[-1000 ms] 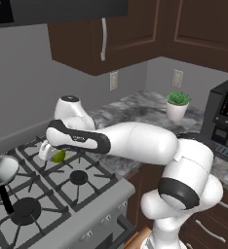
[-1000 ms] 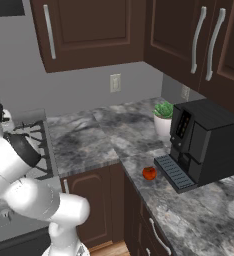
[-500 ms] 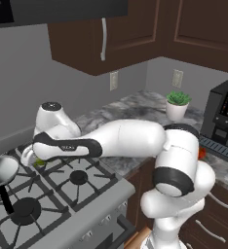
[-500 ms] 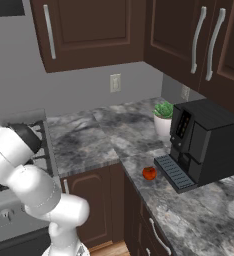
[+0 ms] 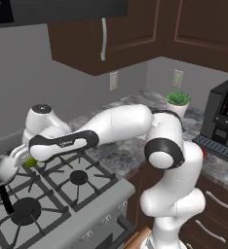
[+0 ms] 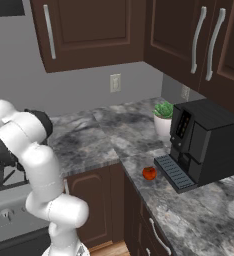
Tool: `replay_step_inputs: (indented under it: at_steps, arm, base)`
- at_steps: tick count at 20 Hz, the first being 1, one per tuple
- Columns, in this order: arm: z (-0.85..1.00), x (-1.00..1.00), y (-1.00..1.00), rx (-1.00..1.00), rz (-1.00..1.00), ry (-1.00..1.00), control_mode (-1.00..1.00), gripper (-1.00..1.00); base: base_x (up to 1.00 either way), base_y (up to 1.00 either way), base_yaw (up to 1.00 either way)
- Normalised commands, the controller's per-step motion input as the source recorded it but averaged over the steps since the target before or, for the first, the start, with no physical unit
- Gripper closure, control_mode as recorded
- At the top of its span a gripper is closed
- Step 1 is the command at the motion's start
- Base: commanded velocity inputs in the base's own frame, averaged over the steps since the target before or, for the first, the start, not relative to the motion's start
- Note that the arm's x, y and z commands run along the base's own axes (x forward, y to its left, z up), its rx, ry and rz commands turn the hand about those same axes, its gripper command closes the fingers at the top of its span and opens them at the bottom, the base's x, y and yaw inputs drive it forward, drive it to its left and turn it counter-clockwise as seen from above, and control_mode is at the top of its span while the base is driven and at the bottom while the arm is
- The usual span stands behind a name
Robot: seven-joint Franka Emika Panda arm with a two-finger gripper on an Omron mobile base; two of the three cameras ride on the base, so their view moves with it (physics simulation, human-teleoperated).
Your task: Put the tomato and lime in the pan. Then turn on the rear center burner and set the heat to medium.
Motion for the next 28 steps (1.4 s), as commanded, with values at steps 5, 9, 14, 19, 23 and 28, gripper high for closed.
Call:
replay_step_inputs:
  at_steps: [5,9,14,19,23,28]
  arm:
    - [0.0,0.5,0.37,0.0,0.0,0.05,-1.0,1.0]
    - [0.0,0.02,0.48,0.0,0.0,0.0,-1.0,1.0]
    - [0.0,0.0,0.38,-0.01,0.0,0.0,-1.0,1.0]
    - [-0.05,0.1,0.06,-0.03,0.0,0.0,-1.0,1.0]
    - [-0.23,0.12,0.03,-0.03,0.0,0.0,-1.0,1.0]
    - [-0.34,0.21,0.04,-0.02,0.0,0.0,-1.0,1.0]
  base:
    - [0.0,0.0,0.0]
    - [0.0,0.0,0.0]
    - [0.0,0.0,0.0]
    - [0.0,0.0,0.0]
    - [0.0,0.0,0.0]
    - [0.0,0.0,0.0]
